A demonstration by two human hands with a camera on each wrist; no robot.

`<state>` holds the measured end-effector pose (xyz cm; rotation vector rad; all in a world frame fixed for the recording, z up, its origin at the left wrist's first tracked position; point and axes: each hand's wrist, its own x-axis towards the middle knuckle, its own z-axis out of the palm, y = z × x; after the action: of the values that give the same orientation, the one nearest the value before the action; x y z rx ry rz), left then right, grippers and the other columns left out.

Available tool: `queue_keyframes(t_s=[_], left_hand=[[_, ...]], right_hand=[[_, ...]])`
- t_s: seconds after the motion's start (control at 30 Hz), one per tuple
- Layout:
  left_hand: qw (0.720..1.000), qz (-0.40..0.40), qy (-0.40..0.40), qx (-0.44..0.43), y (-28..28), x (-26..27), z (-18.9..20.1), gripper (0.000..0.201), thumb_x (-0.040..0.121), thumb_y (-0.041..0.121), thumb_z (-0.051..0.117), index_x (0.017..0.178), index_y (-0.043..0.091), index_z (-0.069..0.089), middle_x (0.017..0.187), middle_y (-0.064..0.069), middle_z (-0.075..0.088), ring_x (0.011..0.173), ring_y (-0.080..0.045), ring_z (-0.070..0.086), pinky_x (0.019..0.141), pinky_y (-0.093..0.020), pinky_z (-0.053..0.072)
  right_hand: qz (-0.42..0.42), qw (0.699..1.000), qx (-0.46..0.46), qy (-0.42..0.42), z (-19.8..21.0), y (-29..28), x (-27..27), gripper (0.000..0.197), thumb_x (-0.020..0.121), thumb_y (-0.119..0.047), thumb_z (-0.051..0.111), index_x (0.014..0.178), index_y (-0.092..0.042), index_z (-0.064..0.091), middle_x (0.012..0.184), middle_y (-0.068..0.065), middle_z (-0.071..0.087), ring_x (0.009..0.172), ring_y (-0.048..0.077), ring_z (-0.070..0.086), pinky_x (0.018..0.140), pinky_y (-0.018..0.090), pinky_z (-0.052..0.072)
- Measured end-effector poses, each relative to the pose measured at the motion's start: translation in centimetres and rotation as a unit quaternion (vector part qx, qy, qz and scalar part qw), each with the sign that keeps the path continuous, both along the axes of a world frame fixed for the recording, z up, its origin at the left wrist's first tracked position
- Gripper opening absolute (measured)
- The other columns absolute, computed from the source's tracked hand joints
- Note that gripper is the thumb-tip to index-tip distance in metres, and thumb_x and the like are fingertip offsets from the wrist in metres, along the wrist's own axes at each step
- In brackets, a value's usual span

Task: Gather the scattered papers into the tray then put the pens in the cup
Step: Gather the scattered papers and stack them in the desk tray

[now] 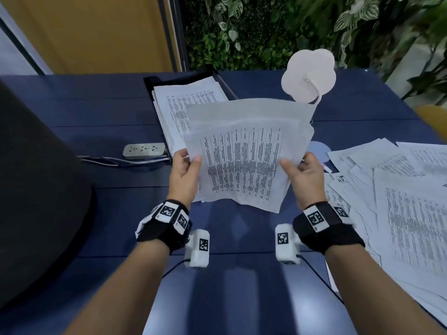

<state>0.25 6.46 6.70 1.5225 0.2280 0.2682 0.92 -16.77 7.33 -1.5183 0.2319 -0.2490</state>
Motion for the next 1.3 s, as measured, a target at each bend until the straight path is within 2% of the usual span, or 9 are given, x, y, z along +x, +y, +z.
queue_keyframes(t_s=[0.2,0.47,0.63,0.73,0.83,0.93,1.0,1.1,1.3], left_hand=[[0.996,-0.050,0.049,-0.049,-0.5,0.5,-0.3,0.034,0.075,0.015,0.059,0.108,0.015,0.053,0.095,0.006,0.062,0.086,-0.003,0.060,0.081,-0.020,0.046],[0.999,-0.014,0.045,-0.013,-2.6,0.7,0.7,0.063,0.096,0.018,0.053,0.148,0.007,0.020,0.138,-0.001,0.047,0.127,-0.010,0.045,0.110,-0.027,0.032],[1.000,0.023,0.017,-0.003,-1.9,1.3,0.6,0.031,0.090,0.000,0.057,0.115,0.013,0.043,0.114,-0.006,0.062,0.093,-0.005,0.062,0.085,-0.018,0.051],[1.000,0.024,0.005,-0.014,-1.4,1.4,1.2,0.030,0.087,-0.002,0.059,0.103,0.021,0.049,0.108,-0.006,0.064,0.094,-0.013,0.063,0.091,-0.031,0.050],[0.999,-0.012,0.009,-0.030,-1.8,1.4,1.7,0.036,0.090,0.005,0.059,0.124,0.010,0.048,0.120,-0.007,0.062,0.108,-0.014,0.061,0.101,-0.034,0.046],[0.999,-0.022,0.005,-0.032,-2.7,1.6,1.9,0.062,0.093,0.019,0.057,0.145,0.006,0.026,0.143,-0.007,0.044,0.125,-0.009,0.048,0.106,-0.027,0.038],[0.999,-0.011,-0.008,-0.043,-2.7,1.7,2.3,0.050,0.093,0.009,0.055,0.138,0.006,0.033,0.131,-0.002,0.053,0.109,0.001,0.056,0.093,-0.015,0.044],[0.999,-0.009,-0.001,-0.038,-2.3,2.0,2.3,0.038,0.088,0.003,0.061,0.124,0.005,0.046,0.110,-0.001,0.066,0.098,-0.006,0.065,0.092,-0.027,0.050],[1.000,-0.008,0.006,-0.024,-1.8,2.2,2.3,0.029,0.089,0.000,0.059,0.117,0.004,0.058,0.108,-0.006,0.068,0.102,-0.017,0.065,0.096,-0.035,0.050]], right_hand=[[0.030,0.999,0.019,0.030,0.1,0.8,0.6,0.032,0.067,-0.004,0.061,0.096,-0.015,0.058,0.093,0.003,0.066,0.091,0.018,0.062,0.090,0.037,0.049],[0.014,0.999,-0.034,-0.034,0.9,2.2,0.9,0.046,0.088,0.007,0.051,0.129,-0.012,0.044,0.115,-0.003,0.063,0.104,0.002,0.062,0.099,0.026,0.047],[0.007,0.998,-0.052,-0.026,0.6,2.0,0.9,0.041,0.084,0.007,0.051,0.120,-0.014,0.044,0.100,-0.011,0.062,0.083,-0.006,0.062,0.081,0.018,0.052],[-0.017,0.998,-0.049,-0.025,0.9,1.9,1.0,0.039,0.083,0.005,0.052,0.114,-0.017,0.048,0.100,-0.011,0.063,0.087,-0.001,0.063,0.090,0.029,0.052],[0.002,0.999,-0.045,-0.031,1.1,2.2,1.2,0.036,0.085,0.004,0.051,0.106,-0.025,0.051,0.105,-0.006,0.065,0.097,0.009,0.063,0.097,0.036,0.049],[-0.003,0.997,-0.045,-0.067,1.7,2.9,1.2,0.032,0.089,0.002,0.047,0.106,-0.025,0.048,0.105,-0.007,0.064,0.096,0.009,0.062,0.094,0.031,0.049],[-0.007,0.996,-0.028,-0.080,1.9,2.8,1.4,0.034,0.089,0.003,0.046,0.102,-0.028,0.047,0.099,-0.010,0.063,0.087,0.004,0.062,0.084,0.024,0.050],[0.012,0.998,-0.018,-0.060,1.6,2.4,1.5,0.035,0.089,0.005,0.047,0.111,-0.021,0.044,0.098,-0.010,0.063,0.081,-0.005,0.062,0.077,0.016,0.049],[0.030,0.997,-0.071,0.023,-0.2,1.4,1.7,0.027,0.086,-0.012,0.059,0.111,-0.021,0.056,0.106,-0.003,0.067,0.100,0.013,0.064,0.092,0.034,0.049]])
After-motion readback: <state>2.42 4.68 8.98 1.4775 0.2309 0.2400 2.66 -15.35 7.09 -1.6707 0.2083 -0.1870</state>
